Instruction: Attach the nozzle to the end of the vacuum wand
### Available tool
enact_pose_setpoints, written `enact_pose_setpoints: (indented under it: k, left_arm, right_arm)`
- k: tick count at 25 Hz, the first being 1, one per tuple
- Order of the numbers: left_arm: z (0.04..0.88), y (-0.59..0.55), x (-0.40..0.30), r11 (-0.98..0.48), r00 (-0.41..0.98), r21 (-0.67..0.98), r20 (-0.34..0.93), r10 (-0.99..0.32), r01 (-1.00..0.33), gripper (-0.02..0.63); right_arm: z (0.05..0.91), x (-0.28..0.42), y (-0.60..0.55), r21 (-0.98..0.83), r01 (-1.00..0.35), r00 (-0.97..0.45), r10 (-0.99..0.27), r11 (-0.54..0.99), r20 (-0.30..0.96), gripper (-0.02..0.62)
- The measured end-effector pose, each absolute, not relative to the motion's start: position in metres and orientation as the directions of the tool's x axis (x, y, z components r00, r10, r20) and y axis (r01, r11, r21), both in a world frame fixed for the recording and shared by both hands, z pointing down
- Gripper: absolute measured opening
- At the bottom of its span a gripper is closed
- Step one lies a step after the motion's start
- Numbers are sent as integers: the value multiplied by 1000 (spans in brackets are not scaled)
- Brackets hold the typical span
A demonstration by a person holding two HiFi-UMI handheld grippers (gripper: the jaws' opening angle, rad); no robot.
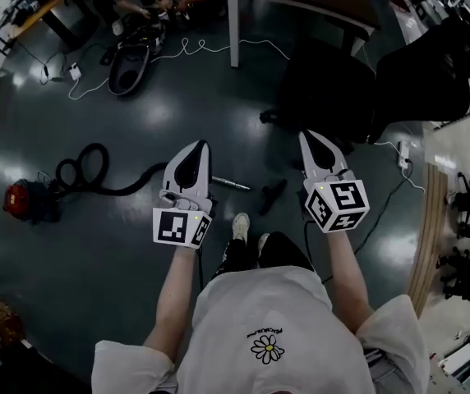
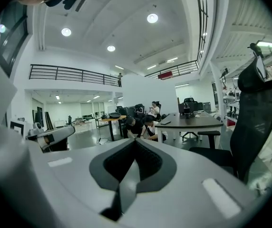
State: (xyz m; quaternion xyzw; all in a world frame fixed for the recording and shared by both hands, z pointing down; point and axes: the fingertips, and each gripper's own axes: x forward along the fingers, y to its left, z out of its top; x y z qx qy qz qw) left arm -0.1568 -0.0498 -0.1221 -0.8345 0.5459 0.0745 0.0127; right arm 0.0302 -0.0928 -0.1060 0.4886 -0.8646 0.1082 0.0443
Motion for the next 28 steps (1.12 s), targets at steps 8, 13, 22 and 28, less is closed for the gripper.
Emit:
enact_pose_setpoints:
  k: [8, 13, 22, 28]
  left_arm:
    - [-31, -69, -153, -387, 388, 53, -1, -922, -920, 3]
    - [151, -116, -171, -371, 373, 38, 93, -923, -928, 17]
    - [530, -154, -126, -721, 674, -301, 259, -692, -624, 186]
    - [762, -90, -96, -924, 651, -378, 689, -317, -49, 267]
  right_arm:
    - [-23, 44, -125, -181, -816, -578, -771, 549, 267, 6]
    - [114, 42, -161, -204, -820, -572, -773, 535, 273, 6]
    - [515, 64, -180, -110, -749, -623, -637, 654, 455, 8]
    - [716, 70, -121, -321, -636, -731, -413, 702, 544, 118]
